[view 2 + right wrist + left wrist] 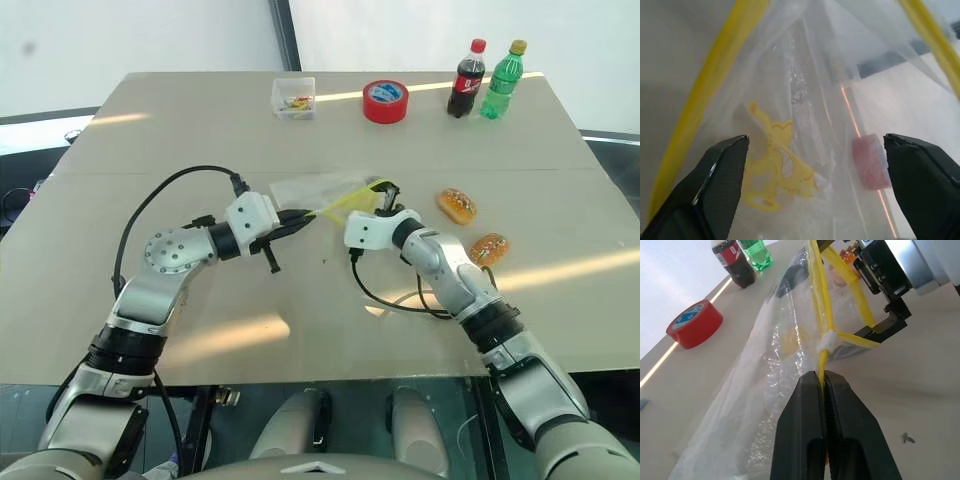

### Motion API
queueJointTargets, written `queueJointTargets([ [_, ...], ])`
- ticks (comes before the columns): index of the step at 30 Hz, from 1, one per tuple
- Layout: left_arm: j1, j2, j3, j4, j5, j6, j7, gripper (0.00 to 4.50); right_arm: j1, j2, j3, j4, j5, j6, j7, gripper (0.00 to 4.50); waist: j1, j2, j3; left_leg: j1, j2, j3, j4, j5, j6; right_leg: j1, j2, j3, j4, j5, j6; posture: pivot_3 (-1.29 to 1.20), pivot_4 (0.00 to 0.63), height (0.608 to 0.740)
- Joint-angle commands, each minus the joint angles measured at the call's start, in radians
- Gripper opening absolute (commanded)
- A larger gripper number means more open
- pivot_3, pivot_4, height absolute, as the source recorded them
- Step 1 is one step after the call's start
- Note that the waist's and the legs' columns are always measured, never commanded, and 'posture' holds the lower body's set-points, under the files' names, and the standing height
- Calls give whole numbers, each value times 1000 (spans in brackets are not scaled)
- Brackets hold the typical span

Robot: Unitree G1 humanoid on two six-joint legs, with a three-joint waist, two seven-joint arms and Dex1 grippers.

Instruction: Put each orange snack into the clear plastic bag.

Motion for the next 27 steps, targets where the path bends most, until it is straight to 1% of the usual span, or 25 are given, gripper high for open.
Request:
queueJointTargets([
  [1,-28,-7,42,16,-10,23,36,0,37,-18,-79,-123,70,23,58,4453,0,0,0,0,0,0,0,0,0,0,0,0,0,0,0,0,150,740],
  [4,-42,-16,49,30,-11,50,59,0,96,-8,-143,-253,207,56,145,4453,0,0,0,0,0,0,0,-1,2,0,0,0,0,0,0,0,150,740],
  [6,-54,-22,48,49,-6,48,68,0,133,-20,-174,-337,265,68,191,4453,0,0,0,0,0,0,0,-2,3,0,0,0,0,0,0,0,150,740],
  [10,-80,-42,51,89,-2,52,91,0,208,-24,-270,-483,382,217,245,4453,2,0,0,0,1,-1,1,-2,3,1,0,-1,0,0,0,0,150,740],
  [13,-92,-53,53,103,-6,64,96,0,239,-10,-365,-530,448,385,229,4453,3,0,0,0,0,-1,1,-2,3,2,0,-1,0,0,0,0,150,740],
  [16,-97,-56,49,110,2,60,100,0,222,-5,-440,-465,462,532,178,4453,3,0,0,1,0,-2,2,-2,3,2,0,-1,0,0,0,0,150,740],
  [19,-98,-60,43,108,4,58,99,0,175,-12,-481,-343,471,605,146,4453,2,0,0,1,0,-1,1,-2,3,2,0,-1,0,0,0,0,150,740],
  [23,-94,-60,39,99,6,57,96,0,85,-53,-499,-158,511,660,197,4453,0,0,0,1,0,-1,1,-2,3,2,0,-1,0,0,0,0,150,740],
  [27,-81,-54,38,84,11,55,95,0,3,-74,-509,-21,552,713,228,4453,0,0,0,1,0,0,1,-2,3,2,0,0,0,0,0,0,150,740],
])
